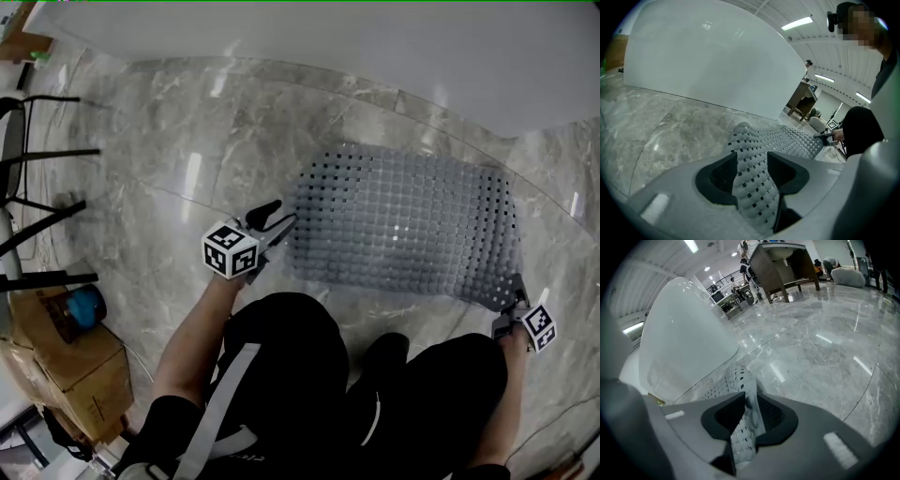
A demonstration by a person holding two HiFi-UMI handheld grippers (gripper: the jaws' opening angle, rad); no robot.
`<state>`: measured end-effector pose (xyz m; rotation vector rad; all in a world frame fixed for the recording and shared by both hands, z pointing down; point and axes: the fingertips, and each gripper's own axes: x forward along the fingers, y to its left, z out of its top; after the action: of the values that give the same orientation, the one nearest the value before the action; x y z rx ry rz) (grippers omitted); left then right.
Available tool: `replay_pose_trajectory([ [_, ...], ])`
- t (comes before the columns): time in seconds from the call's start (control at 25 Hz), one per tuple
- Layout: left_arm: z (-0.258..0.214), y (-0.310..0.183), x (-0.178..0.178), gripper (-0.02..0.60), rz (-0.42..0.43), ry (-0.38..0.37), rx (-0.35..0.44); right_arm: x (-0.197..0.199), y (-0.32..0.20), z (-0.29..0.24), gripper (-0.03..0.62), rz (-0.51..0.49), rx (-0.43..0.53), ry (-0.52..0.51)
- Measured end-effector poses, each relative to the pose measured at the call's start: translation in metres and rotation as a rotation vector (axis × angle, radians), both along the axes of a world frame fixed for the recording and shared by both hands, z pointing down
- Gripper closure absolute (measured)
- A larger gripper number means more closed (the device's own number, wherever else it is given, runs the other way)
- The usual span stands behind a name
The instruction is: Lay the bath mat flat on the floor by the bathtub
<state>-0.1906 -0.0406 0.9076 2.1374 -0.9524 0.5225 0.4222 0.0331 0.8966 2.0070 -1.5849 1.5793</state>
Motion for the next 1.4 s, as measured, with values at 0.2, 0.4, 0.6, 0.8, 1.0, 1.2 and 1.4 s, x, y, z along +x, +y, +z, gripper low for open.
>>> replay_pose_trajectory([
  [0.2, 0.028, 0.0, -0.012, 0.376, -0.034, -0.008, -0.033, 0.003, -0.001, -0.001, 0.514, -0.02, -0.021, 0.018],
  [0.4, 0.051, 0.0, -0.018, 0.374, -0.035, -0.008, -0.072, -0.002, 0.002, 0.0, 0.511, -0.027, -0.044, 0.037],
  [0.6, 0.064, -0.004, -0.013, 0.351, -0.009, 0.013, -0.099, 0.001, 0.003, 0.006, 0.51, -0.038, -0.046, 0.041],
  [0.8, 0.074, -0.007, -0.008, 0.351, 0.018, 0.012, -0.126, -0.002, 0.001, 0.005, 0.51, -0.045, -0.043, 0.038],
  [1.0, 0.078, -0.007, -0.002, 0.351, 0.037, -0.009, -0.142, -0.003, 0.001, 0.005, 0.51, -0.054, -0.048, 0.039],
  [1.2, 0.087, -0.01, -0.005, 0.351, 0.036, -0.058, -0.169, -0.003, 0.001, 0.007, 0.51, -0.057, -0.043, 0.032],
  [1.4, 0.091, -0.008, -0.004, 0.351, -0.003, -0.039, -0.214, -0.004, 0.002, 0.007, 0.51, -0.05, -0.036, 0.026],
])
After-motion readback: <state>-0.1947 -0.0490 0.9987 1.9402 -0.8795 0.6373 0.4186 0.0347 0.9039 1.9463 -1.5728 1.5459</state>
